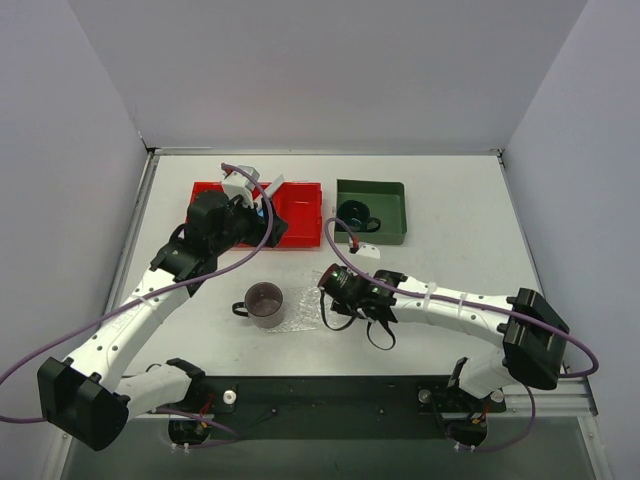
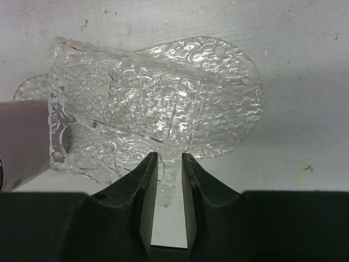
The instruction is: Prepare toiletry sets of a toothbrush and toothpaste on the tray
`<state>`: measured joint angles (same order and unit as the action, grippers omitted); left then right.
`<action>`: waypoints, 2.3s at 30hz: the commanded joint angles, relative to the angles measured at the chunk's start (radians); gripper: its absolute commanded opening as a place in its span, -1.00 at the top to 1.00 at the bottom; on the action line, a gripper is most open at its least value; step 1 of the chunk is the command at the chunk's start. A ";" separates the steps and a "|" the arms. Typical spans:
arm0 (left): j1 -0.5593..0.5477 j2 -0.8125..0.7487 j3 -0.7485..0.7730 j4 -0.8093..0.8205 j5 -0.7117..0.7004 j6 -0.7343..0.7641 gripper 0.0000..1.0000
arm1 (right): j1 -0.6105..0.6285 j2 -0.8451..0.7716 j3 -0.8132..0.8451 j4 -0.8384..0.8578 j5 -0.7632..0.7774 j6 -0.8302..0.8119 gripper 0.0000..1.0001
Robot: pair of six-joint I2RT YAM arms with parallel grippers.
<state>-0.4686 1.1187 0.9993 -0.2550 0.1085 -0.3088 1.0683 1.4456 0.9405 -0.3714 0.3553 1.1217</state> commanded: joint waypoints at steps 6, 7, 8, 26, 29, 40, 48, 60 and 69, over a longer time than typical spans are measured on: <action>0.005 -0.005 0.038 0.019 0.003 0.010 -0.56 | 0.001 0.047 0.024 -0.049 0.034 0.001 0.60; 0.005 -0.007 0.039 0.019 0.003 0.010 -0.56 | 0.001 0.048 0.024 -0.049 0.031 0.003 0.61; 0.005 -0.007 0.038 0.019 0.003 0.011 -0.56 | 0.001 0.048 0.024 -0.049 0.033 0.003 0.63; 0.005 -0.005 0.038 0.022 0.005 0.010 -0.56 | -0.002 -0.028 0.003 0.018 -0.021 -0.077 1.00; 0.005 -0.005 0.035 0.022 0.007 0.010 -0.56 | -0.010 -0.034 -0.006 0.058 -0.061 -0.120 1.00; 0.005 -0.007 0.035 0.023 0.005 0.011 -0.56 | -0.022 0.024 -0.011 0.157 -0.203 -0.183 1.00; 0.005 -0.007 0.035 0.025 0.007 0.013 -0.56 | -0.024 0.042 -0.005 0.164 -0.225 -0.200 1.00; 0.005 -0.003 0.035 0.025 0.007 0.013 -0.56 | -0.041 0.056 0.006 0.160 -0.253 -0.266 1.00; 0.005 0.000 0.035 0.025 0.010 0.011 -0.56 | -0.053 0.076 0.015 0.158 -0.271 -0.292 1.00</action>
<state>-0.4686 1.1187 0.9993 -0.2550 0.1089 -0.3065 1.0248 1.4887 0.9253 -0.1902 0.0879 0.8574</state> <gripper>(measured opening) 0.780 0.133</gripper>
